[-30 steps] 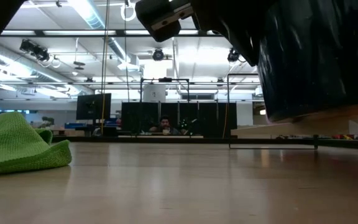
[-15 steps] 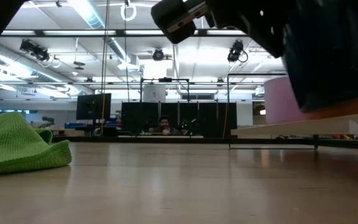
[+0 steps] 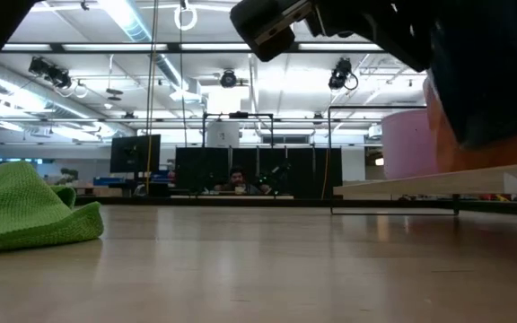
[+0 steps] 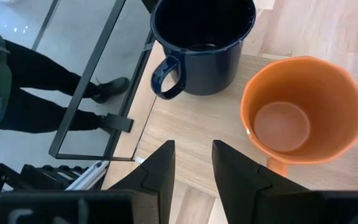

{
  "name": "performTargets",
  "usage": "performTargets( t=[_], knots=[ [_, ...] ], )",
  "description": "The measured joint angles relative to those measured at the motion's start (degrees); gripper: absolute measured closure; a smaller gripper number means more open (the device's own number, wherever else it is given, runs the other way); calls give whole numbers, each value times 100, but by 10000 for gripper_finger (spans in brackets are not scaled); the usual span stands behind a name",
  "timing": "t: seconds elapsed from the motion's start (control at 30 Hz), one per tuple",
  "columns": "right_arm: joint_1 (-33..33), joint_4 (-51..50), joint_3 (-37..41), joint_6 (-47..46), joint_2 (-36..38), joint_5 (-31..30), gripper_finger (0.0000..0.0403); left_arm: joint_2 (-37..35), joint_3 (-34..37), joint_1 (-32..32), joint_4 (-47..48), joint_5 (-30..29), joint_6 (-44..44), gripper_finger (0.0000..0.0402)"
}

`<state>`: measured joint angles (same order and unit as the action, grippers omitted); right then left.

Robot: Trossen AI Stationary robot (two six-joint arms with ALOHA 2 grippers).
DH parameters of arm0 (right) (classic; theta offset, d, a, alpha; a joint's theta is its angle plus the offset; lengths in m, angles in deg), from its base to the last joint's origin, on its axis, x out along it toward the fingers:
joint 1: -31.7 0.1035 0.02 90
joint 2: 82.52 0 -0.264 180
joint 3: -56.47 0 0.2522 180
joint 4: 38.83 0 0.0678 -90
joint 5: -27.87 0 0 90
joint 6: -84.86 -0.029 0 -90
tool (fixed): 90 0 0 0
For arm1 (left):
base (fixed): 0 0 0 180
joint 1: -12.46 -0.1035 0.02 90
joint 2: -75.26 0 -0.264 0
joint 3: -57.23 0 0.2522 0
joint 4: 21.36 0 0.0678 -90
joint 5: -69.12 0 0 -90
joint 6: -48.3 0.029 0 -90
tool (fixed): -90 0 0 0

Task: Stack small to large cups/mugs on shelf
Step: Put the dark blue mug on the shelf

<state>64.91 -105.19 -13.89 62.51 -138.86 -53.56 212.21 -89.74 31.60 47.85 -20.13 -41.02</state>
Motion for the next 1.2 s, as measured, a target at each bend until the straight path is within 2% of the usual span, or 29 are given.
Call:
performTargets(
  t=[0.7,1.2],
  knots=[
    [267,-2,-2,-107,2,-259,288,-2,46,-11,10,77,-4,337],
    [267,-2,-2,-107,2,-259,286,-11,48,-43,-104,114,-13,287]
  ],
)
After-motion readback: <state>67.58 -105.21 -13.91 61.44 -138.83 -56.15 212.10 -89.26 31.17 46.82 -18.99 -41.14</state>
